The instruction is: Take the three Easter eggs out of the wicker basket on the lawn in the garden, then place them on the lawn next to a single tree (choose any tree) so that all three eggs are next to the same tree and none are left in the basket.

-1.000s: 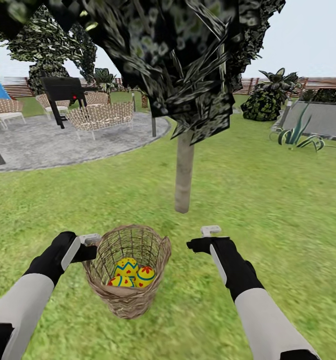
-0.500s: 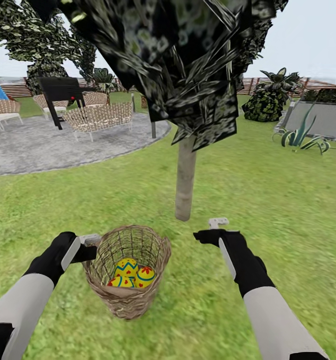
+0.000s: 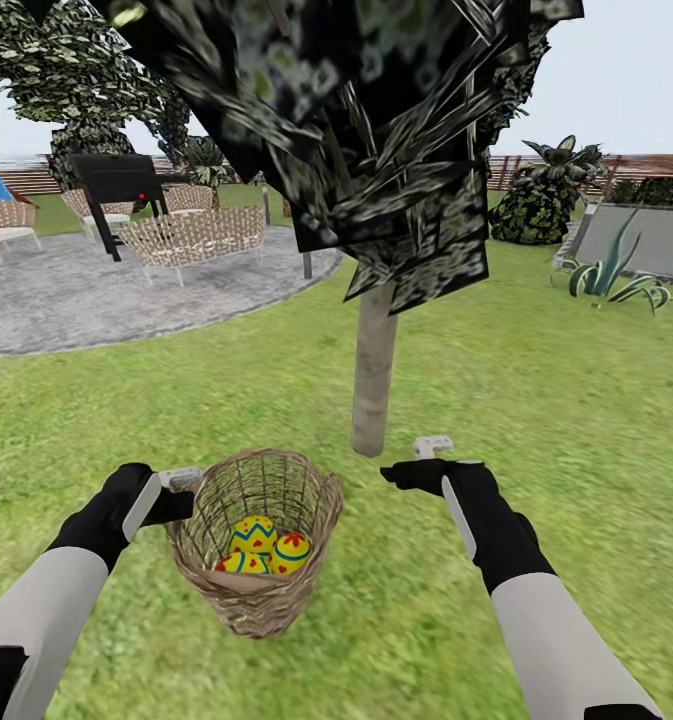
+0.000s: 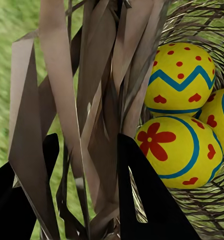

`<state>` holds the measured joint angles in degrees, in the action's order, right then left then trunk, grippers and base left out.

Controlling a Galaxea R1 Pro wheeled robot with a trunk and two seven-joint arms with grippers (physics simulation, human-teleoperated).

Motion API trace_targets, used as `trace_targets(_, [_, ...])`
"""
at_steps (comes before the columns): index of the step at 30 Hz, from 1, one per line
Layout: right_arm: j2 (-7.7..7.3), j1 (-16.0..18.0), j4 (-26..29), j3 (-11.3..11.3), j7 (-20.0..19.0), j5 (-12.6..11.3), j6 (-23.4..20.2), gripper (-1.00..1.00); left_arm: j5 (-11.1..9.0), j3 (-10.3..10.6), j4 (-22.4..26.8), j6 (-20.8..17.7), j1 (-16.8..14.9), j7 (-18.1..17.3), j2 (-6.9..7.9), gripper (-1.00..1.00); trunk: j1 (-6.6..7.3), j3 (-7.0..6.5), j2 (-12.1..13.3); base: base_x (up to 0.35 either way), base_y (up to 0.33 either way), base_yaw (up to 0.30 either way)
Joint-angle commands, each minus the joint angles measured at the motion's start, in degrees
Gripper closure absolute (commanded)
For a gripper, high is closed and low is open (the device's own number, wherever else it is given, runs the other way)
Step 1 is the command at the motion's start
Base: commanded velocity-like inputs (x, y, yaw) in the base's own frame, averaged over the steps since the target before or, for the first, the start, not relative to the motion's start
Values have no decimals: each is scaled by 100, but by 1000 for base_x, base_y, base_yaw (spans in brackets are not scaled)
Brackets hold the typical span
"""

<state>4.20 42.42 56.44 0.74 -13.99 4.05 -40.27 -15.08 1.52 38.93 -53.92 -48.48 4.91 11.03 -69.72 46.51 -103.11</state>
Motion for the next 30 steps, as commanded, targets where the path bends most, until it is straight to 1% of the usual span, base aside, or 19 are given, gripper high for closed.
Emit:
trace_targets(1, [4, 3, 7, -4, -34, 44, -28, -100, -112, 18, 9, -21, -3, 54, 1, 100, 1, 5, -3, 4, 0, 0])
trace_targets(10, [-3, 3, 9, -11, -35, 44, -16, -100, -109, 32, 9, -22, -3, 54, -14, 100, 1, 5, -3, 0, 0, 0])
trace_targets(30, [1, 3, 4, -4, -37, 44, -11, -100, -127, -2, 2, -22, -3, 54, -14, 100, -439, 364, -805, 0, 0, 0])
